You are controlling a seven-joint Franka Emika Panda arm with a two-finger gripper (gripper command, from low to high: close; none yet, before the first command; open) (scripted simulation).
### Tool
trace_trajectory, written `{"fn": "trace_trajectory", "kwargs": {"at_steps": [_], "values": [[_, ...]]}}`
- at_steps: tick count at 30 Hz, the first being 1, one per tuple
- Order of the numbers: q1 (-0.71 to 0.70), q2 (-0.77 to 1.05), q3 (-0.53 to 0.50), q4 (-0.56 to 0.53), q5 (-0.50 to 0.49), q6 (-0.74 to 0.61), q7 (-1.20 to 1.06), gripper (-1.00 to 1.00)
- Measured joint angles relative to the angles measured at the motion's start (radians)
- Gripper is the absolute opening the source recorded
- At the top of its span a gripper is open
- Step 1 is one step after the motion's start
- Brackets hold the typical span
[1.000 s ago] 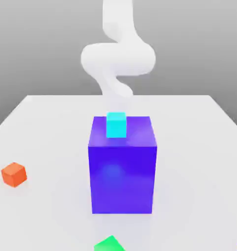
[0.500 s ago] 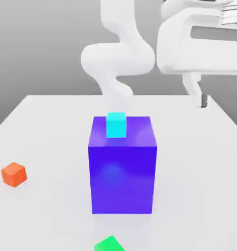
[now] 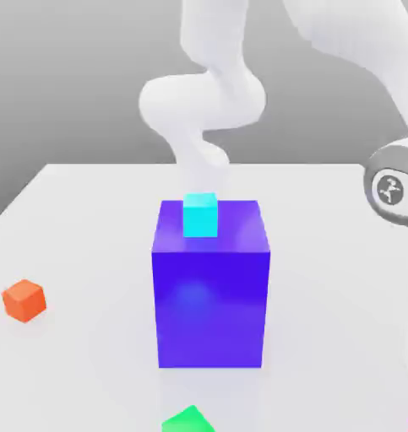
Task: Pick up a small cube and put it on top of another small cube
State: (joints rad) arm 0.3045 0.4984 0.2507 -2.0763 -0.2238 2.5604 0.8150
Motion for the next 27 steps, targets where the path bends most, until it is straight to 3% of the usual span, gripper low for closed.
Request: {"fn": "trace_trajectory", "kwargs": {"at_steps": [3,4,10,15,27], "values": [[0.03,0.108,-0.031,0.026,-0.034,0.072,0.022,0.0],[0.036,0.132,-0.039,0.032,-0.042,0.09,0.027,-1.0],[0.04,0.144,-0.043,0.035,-0.044,0.098,0.029,-1.0],[0.003,0.011,-0.007,-0.002,0.006,0.003,-0.008,-1.0],[-0.356,-0.205,-0.179,-0.226,0.18,0.032,-0.189,-1.0]]}}
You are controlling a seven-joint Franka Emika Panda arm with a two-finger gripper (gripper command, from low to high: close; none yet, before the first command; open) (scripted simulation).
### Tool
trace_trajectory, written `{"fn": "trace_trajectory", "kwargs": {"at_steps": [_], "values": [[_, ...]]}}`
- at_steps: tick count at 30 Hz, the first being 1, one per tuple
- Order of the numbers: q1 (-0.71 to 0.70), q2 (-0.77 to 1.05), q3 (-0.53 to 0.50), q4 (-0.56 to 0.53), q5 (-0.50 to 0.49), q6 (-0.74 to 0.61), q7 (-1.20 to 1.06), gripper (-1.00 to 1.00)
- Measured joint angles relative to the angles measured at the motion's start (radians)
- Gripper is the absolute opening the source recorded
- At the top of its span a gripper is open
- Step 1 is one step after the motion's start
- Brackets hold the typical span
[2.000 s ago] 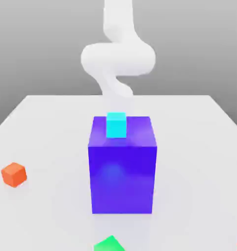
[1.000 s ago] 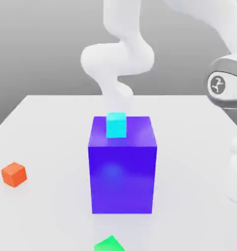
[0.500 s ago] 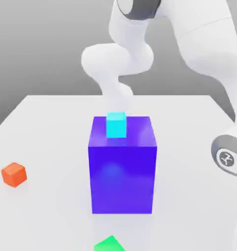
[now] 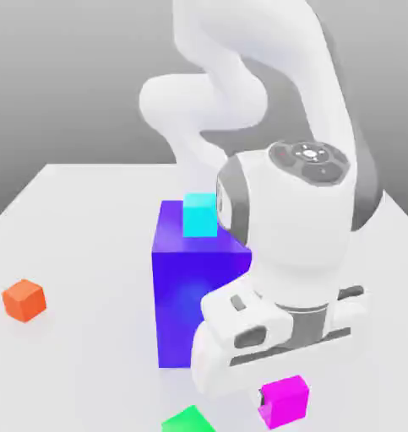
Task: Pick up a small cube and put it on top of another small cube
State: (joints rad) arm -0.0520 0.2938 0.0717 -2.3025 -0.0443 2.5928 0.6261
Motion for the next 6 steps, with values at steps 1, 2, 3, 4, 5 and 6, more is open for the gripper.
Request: {"fn": "trace_trajectory", "kwargs": {"at_steps": [1,2,3,4,5,6], "values": [[-0.018,0.026,-0.012,-0.005,0.005,0.033,-0.008,-1.0],[-0.026,0.057,-0.019,-0.007,0.006,0.066,-0.01,-1.0],[-0.03,0.077,-0.023,-0.007,0.006,0.087,-0.01,1.0],[-0.03,0.077,-0.023,-0.007,0.006,0.087,-0.01,1.0],[-0.03,0.077,-0.023,-0.007,0.006,0.087,-0.01,1.0],[-0.03,0.077,-0.023,-0.007,0.006,0.087,-0.01,1.0]]}}
